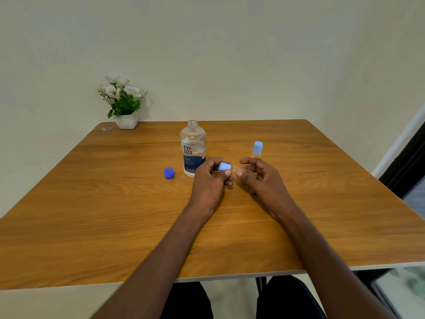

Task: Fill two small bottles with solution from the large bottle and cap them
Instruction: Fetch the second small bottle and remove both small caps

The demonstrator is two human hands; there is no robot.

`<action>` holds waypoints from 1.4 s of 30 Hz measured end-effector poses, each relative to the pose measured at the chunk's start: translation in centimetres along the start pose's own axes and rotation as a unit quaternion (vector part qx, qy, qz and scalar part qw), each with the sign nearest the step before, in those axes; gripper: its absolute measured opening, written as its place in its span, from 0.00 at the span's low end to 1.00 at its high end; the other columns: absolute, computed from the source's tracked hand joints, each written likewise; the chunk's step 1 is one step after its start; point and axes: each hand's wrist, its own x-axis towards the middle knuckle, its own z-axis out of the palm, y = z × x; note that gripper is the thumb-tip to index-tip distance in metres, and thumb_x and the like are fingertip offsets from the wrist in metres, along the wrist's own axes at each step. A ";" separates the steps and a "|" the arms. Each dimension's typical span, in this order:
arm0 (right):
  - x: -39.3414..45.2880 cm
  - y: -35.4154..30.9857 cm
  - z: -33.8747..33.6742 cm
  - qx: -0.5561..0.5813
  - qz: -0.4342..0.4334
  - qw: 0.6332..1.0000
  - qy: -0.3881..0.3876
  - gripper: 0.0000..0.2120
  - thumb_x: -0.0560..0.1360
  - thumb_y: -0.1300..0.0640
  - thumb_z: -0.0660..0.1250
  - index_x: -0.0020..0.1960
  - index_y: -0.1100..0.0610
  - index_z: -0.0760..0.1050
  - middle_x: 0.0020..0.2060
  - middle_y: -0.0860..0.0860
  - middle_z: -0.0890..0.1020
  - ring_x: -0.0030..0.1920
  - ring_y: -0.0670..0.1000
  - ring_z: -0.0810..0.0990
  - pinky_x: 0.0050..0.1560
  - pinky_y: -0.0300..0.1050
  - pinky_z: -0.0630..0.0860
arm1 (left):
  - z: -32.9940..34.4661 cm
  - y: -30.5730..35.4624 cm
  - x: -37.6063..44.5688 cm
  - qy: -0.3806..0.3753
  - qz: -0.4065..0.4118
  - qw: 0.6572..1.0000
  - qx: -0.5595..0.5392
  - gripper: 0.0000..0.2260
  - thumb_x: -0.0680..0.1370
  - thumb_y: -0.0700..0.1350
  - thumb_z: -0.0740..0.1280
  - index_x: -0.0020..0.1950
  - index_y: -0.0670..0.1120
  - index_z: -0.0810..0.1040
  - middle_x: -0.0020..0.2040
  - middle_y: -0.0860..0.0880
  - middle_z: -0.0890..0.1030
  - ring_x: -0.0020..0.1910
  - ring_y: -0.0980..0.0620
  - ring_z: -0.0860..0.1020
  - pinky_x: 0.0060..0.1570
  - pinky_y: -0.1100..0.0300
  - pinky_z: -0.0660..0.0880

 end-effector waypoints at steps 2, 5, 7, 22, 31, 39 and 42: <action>-0.1 0.0 0.1 0.011 0.004 1.000 -0.008 0.12 0.79 0.57 0.74 0.62 0.49 0.82 0.46 0.51 0.86 0.44 0.44 0.83 0.47 0.45 0.78 | 0.0 0.0 0.0 -0.002 -0.002 1.000 -0.002 0.10 0.81 0.31 0.67 0.61 0.40 0.79 0.42 0.44 0.82 0.37 0.53 0.81 0.46 0.49 0.83; -0.3 0.0 -0.1 -0.011 -0.009 1.000 -0.013 0.13 0.76 0.60 0.76 0.59 0.51 0.83 0.48 0.51 0.86 0.46 0.47 0.82 0.49 0.49 0.81 | 0.1 -0.1 0.1 -0.004 -0.002 1.000 -0.004 0.11 0.80 0.30 0.67 0.60 0.41 0.80 0.43 0.43 0.82 0.40 0.49 0.82 0.46 0.49 0.83; -0.4 -0.2 -0.1 -0.021 -0.022 0.999 -0.013 0.17 0.71 0.58 0.77 0.59 0.51 0.83 0.52 0.52 0.85 0.52 0.50 0.82 0.55 0.53 0.82 | 0.2 -0.2 0.1 -0.007 -0.003 1.000 -0.003 0.11 0.80 0.30 0.67 0.59 0.42 0.80 0.42 0.43 0.82 0.41 0.46 0.82 0.48 0.46 0.83; -0.7 -0.7 0.2 -0.077 -0.066 0.995 0.001 0.17 0.69 0.62 0.81 0.54 0.48 0.84 0.55 0.48 0.81 0.54 0.49 0.82 0.58 0.51 0.82 | 0.2 0.1 -0.2 -0.029 -0.002 1.000 0.006 0.11 0.80 0.32 0.69 0.61 0.41 0.77 0.51 0.38 0.84 0.35 0.52 0.84 0.37 0.58 0.81; -0.9 -0.5 0.3 -0.127 -0.095 0.987 0.017 0.20 0.68 0.66 0.78 0.54 0.48 0.80 0.53 0.49 0.81 0.52 0.47 0.79 0.55 0.47 0.79 | 0.1 0.6 -0.8 0.007 0.001 1.000 -0.006 0.06 0.82 0.41 0.69 0.58 0.41 0.79 0.39 0.42 0.82 0.34 0.50 0.79 0.35 0.54 0.79; -1.2 -0.8 0.4 -0.111 -0.075 0.991 0.021 0.17 0.74 0.53 0.79 0.61 0.49 0.82 0.54 0.43 0.85 0.55 0.45 0.83 0.51 0.45 0.81 | -0.6 1.1 -1.9 -0.024 -0.023 0.999 -0.035 0.10 0.80 0.39 0.72 0.58 0.39 0.76 0.44 0.37 0.86 0.34 0.48 0.82 0.33 0.57 0.79; -1.1 -0.9 0.4 -0.119 -0.064 0.991 0.007 0.20 0.73 0.56 0.80 0.63 0.48 0.82 0.55 0.43 0.85 0.53 0.45 0.83 0.49 0.45 0.83 | -1.5 1.0 -2.7 -0.002 -0.020 1.000 0.002 0.14 0.77 0.38 0.75 0.59 0.44 0.74 0.49 0.39 0.86 0.36 0.52 0.83 0.35 0.60 0.80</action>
